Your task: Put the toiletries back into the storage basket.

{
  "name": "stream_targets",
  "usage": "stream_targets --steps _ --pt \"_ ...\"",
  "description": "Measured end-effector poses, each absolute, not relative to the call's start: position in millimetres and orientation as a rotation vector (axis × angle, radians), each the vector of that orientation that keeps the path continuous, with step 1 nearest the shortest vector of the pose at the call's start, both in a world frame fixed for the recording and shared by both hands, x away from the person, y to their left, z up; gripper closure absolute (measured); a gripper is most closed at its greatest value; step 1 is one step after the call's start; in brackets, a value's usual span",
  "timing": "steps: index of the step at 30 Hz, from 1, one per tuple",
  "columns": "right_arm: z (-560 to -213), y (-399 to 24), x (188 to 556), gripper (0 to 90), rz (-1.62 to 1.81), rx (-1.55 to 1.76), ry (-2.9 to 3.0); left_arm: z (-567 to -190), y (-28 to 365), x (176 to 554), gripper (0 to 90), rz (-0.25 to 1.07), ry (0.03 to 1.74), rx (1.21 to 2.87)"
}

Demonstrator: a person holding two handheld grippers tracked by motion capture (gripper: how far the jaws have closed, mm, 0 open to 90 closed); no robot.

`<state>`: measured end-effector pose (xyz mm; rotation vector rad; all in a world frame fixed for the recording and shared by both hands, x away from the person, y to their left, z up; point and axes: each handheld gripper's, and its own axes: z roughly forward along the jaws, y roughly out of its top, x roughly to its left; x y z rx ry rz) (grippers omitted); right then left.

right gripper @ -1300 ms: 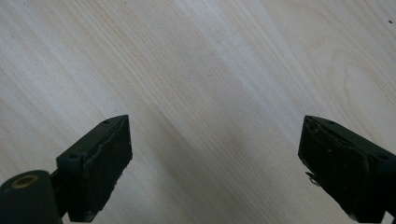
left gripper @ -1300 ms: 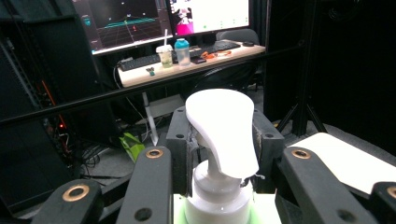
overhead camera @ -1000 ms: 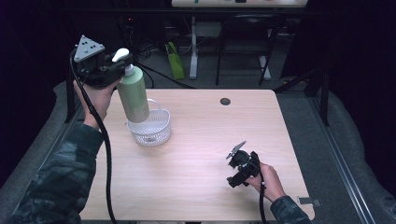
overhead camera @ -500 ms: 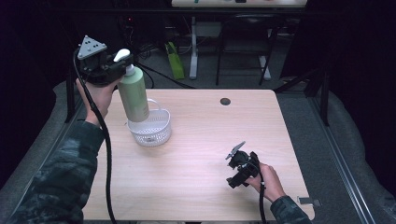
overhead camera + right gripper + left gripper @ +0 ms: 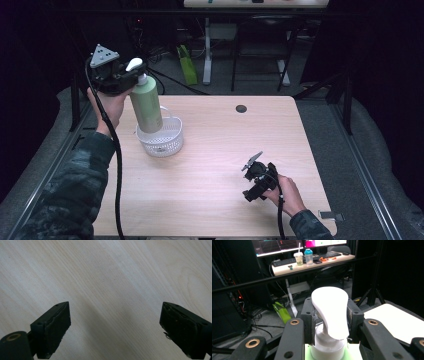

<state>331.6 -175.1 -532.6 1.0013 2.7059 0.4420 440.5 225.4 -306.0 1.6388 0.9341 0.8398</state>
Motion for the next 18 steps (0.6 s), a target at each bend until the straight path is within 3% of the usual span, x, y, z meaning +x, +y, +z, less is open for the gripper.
stream_targets --steps 18 --pt "-531.9 -174.9 331.2 9.5 0.443 0.995 2.706 -320.1 221.8 444.7 66.7 0.809 0.955 1.652"
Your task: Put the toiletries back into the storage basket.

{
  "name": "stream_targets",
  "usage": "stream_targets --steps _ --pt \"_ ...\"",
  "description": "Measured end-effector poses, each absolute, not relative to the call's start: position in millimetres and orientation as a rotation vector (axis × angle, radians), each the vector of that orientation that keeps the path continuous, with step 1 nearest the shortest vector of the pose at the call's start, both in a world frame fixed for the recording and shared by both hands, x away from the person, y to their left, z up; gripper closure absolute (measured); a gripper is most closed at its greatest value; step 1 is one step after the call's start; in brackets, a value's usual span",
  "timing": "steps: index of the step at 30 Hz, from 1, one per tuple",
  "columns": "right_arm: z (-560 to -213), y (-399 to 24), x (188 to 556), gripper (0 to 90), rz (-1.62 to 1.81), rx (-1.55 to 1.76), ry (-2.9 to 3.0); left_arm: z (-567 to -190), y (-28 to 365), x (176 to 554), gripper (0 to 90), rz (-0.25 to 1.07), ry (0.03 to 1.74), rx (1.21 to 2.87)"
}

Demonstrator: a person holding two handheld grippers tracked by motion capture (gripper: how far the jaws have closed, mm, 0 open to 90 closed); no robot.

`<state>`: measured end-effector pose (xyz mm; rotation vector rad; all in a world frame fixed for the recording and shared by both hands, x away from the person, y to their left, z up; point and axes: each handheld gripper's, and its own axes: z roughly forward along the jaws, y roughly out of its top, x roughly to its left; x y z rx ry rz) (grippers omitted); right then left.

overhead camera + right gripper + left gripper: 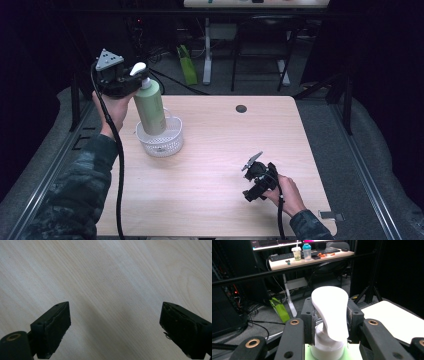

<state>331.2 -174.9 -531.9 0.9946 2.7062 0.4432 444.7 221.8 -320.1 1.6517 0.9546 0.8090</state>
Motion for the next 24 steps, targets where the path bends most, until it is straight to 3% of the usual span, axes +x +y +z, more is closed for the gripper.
stream_targets --steps 24 --pt "-531.9 -175.0 331.3 8.3 0.455 0.988 2.716 -346.3 214.2 450.8 66.7 0.768 0.97 1.674"
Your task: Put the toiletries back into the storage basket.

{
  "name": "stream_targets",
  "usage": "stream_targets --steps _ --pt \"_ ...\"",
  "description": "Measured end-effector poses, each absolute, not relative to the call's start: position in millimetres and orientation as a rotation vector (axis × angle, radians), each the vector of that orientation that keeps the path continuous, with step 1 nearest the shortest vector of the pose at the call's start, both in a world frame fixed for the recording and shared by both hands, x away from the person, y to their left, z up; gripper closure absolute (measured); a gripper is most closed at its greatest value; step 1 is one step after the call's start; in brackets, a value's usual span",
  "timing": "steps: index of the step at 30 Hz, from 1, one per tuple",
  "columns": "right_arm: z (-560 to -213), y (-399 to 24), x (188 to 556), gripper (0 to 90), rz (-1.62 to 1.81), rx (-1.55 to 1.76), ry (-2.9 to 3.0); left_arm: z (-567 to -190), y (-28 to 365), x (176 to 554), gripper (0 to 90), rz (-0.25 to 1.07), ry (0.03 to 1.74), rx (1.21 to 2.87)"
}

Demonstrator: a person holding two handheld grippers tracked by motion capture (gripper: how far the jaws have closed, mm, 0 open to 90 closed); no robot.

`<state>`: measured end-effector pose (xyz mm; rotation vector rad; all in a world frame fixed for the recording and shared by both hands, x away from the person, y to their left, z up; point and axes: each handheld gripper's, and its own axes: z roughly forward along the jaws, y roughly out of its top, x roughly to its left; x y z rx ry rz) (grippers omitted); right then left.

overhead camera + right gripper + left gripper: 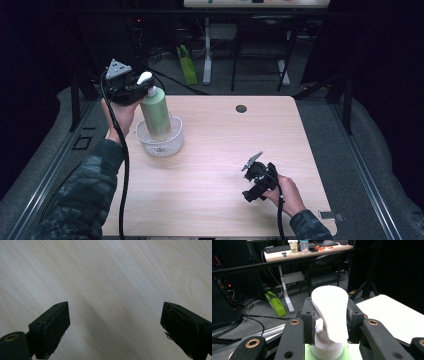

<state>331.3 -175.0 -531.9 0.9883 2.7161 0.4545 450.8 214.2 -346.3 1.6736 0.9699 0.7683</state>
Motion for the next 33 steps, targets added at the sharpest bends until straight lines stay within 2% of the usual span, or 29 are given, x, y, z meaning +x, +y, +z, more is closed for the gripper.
stream_targets --steps 33 --pt "-532.2 -175.1 331.5 8.4 0.434 0.98 2.719 -375.2 218.9 450.9 66.8 0.749 1.004 1.704"
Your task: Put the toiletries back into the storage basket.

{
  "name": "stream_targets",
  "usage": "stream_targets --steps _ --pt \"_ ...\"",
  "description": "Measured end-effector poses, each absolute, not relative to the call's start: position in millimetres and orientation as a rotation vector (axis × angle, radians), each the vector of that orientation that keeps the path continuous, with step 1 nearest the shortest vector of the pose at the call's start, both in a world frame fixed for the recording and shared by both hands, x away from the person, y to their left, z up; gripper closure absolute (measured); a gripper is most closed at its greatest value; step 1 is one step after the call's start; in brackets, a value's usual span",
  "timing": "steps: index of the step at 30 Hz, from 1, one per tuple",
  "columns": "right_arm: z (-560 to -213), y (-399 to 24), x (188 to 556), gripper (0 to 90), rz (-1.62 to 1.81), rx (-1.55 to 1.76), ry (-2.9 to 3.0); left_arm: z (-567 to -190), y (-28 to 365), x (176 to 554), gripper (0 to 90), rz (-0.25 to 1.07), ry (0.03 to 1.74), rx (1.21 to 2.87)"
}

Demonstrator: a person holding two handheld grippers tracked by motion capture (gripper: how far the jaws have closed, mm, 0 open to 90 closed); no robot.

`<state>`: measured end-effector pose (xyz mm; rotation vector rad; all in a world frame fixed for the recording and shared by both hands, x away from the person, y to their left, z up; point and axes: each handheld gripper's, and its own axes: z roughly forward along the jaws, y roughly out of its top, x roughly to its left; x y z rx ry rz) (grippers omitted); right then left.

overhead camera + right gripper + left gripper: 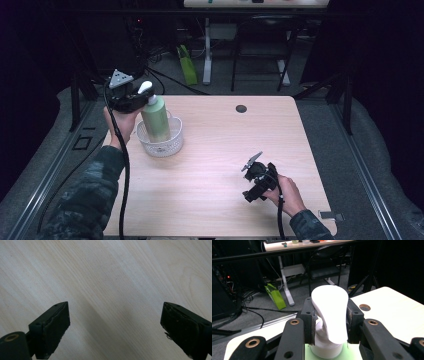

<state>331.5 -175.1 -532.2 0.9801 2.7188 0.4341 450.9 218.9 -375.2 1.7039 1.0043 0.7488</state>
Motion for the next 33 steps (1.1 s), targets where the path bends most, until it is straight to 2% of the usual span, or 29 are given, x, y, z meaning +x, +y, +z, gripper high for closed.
stream_targets --steps 24,33 --pt "-528.9 -177.1 331.5 8.5 0.447 0.986 2.695 -403.5 219.1 450.9 66.8 0.734 1.042 1.7" --pt "-529.2 -176.2 330.9 8.5 0.446 0.99 2.697 -406.9 226.5 437.7 67.1 0.735 1.022 1.691"
